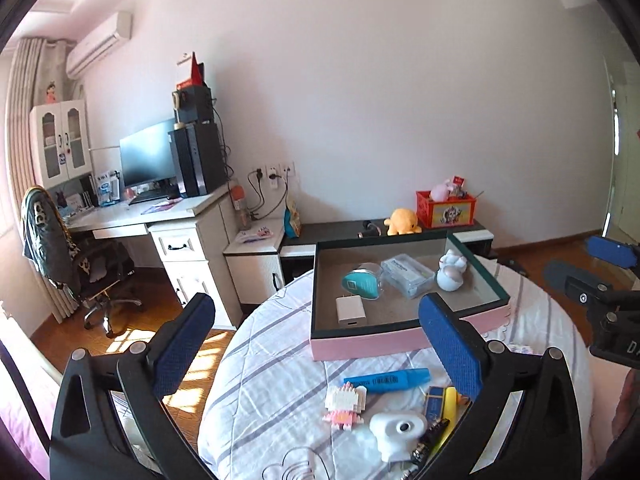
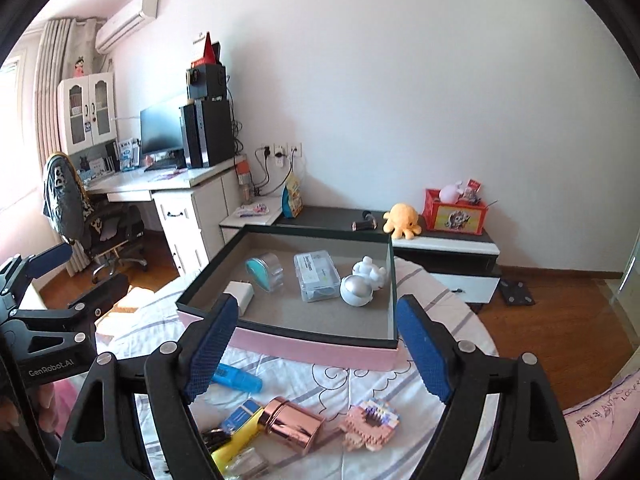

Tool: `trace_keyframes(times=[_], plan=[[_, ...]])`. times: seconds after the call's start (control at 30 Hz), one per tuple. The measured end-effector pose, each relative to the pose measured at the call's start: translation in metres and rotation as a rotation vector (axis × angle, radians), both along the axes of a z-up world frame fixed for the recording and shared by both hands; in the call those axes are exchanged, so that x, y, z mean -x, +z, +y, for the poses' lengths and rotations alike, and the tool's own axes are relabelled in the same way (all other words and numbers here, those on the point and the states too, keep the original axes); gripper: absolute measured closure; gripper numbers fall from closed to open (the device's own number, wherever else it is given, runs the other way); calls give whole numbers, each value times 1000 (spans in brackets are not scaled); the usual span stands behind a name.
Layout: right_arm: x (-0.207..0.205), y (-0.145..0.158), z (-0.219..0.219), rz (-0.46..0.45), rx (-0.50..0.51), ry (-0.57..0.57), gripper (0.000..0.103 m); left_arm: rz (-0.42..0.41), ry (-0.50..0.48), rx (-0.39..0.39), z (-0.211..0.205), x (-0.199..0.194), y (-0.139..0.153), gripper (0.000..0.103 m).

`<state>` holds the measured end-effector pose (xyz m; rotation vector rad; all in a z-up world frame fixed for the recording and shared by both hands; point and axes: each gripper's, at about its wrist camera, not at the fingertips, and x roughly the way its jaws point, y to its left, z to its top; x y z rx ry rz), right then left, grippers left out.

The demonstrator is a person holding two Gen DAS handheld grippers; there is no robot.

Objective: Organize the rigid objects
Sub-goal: 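Carry both held items into the pink box and open both tools, then lift both tools up and away from the pink box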

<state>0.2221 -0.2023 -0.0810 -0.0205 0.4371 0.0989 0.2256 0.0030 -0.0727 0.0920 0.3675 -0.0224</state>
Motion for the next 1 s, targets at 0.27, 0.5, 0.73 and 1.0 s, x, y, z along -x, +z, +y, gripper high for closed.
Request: trace_keyframes(times=[0.27,0.5,0.73,1.0], plan=[[111,29,20,-167,21,-67,0,-68,-13,54,6,100,16,0],[162,40,25,-210,9,-79,0,-147,-20,71,4,150,31,0],[184,46,27,-232,6,-84,0,-191,-10,73,9,170,40,0],[188,42,27,-230,6,-90,0,-189,2,79,11,172,36,0]])
